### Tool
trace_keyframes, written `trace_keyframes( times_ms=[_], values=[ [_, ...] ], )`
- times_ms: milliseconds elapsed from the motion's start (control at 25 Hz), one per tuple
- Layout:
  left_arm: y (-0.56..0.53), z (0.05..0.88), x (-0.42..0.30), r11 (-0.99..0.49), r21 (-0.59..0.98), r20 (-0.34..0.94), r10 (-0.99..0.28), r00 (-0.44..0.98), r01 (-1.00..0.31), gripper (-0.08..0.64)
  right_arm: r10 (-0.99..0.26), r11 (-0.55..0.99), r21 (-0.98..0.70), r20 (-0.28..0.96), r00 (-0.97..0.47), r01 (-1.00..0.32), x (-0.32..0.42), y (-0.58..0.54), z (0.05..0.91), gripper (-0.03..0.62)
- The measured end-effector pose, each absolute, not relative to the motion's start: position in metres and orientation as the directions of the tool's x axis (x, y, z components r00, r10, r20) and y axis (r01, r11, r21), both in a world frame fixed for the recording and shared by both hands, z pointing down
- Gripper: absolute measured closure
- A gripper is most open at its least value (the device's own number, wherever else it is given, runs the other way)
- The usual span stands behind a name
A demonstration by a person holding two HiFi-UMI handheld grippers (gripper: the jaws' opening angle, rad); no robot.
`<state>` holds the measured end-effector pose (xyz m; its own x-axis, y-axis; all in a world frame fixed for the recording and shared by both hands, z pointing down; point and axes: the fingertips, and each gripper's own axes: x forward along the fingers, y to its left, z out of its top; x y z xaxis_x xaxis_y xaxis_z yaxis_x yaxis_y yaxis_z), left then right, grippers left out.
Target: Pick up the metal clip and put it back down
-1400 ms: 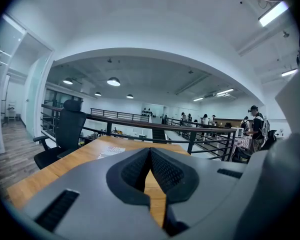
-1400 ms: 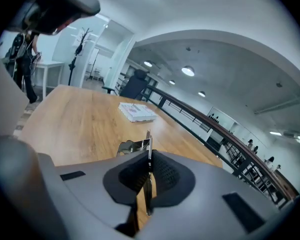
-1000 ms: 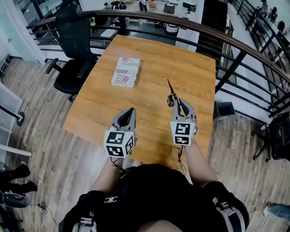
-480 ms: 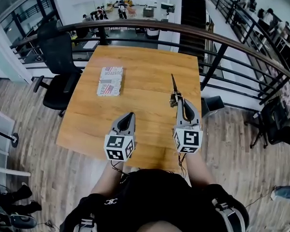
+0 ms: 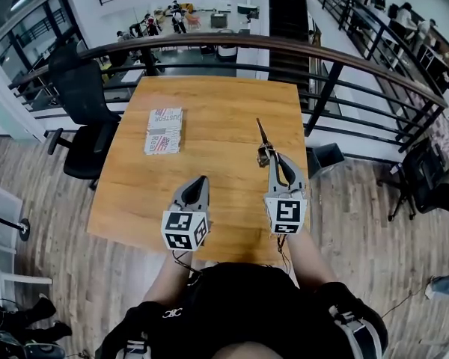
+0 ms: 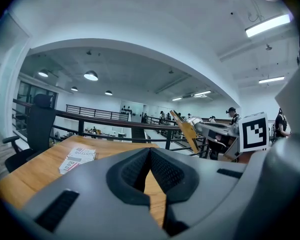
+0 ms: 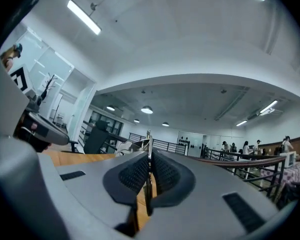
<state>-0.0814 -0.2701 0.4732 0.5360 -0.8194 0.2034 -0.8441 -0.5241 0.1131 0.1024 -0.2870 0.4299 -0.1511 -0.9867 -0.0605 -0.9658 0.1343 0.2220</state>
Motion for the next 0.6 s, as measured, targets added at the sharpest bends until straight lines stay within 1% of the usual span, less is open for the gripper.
trace_keyframes(
  times_ms=[280, 480, 600],
  values=[
    [-0.269, 0.472, -0.096, -0.487, 0.111, 0.206, -0.841, 0.5, -0.866, 0.546, -0.986, 0.161, 0.385, 0.022, -0.165, -0.909, 0.079, -0.308, 0.464, 0.572],
    [-0.27, 0.469, -0.121, -0.441, 0.112, 0.211, -0.865, 0.455, -0.891, 0.546, -0.983, 0.183, 0.533, 0.08, -0.166, -0.826, 0.053, -0.328, 0.491, 0.572],
    [-0.268, 0.468, -0.135, -0.407, 0.11, 0.215, -0.881, 0.421, -0.907, 0.546, -0.975, 0.222, 0.577, 0.131, -0.179, -0.786, 0.041, -0.336, 0.515, 0.572]
  ],
)
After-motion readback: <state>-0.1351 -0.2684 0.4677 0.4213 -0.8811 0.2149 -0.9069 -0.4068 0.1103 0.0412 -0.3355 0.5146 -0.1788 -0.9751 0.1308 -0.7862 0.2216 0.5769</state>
